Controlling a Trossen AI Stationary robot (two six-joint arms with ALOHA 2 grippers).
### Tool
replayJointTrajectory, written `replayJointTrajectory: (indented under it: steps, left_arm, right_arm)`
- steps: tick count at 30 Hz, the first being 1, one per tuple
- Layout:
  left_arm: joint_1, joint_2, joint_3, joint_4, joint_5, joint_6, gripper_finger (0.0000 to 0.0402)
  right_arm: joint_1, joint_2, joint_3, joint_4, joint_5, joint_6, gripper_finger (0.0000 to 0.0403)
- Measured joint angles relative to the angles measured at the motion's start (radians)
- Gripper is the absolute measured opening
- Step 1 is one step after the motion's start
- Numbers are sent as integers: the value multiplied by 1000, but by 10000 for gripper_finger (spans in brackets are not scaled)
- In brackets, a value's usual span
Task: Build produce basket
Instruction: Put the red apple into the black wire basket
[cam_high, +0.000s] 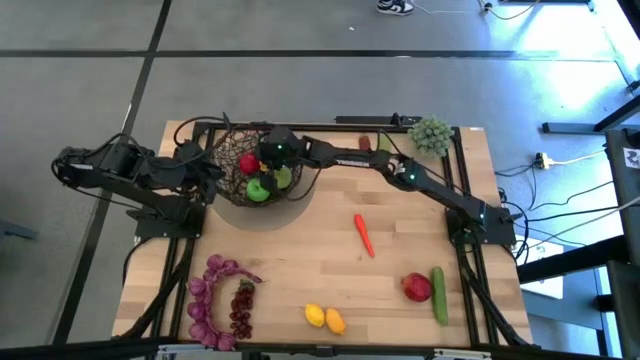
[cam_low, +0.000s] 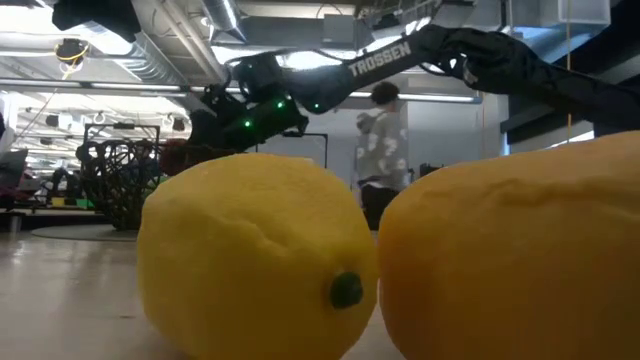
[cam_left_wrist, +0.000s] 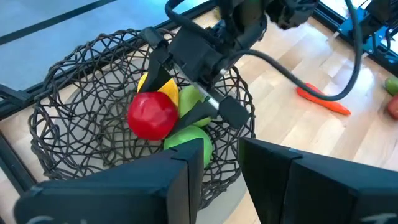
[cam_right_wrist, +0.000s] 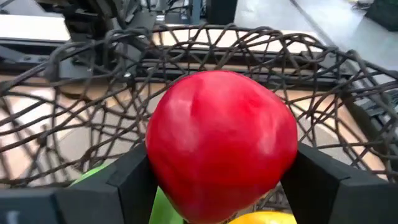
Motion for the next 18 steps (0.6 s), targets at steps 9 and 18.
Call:
replayJointTrajectory:
  steps: [9, 18]
  left_arm:
    - [0, 0, 0, 0, 0, -1, 92]
    - [0, 0, 0, 0, 0, -1, 92]
  right_arm:
    - [0, 29, 0, 10, 26, 2, 281]
    - [0, 27, 0, 61, 24, 77, 283]
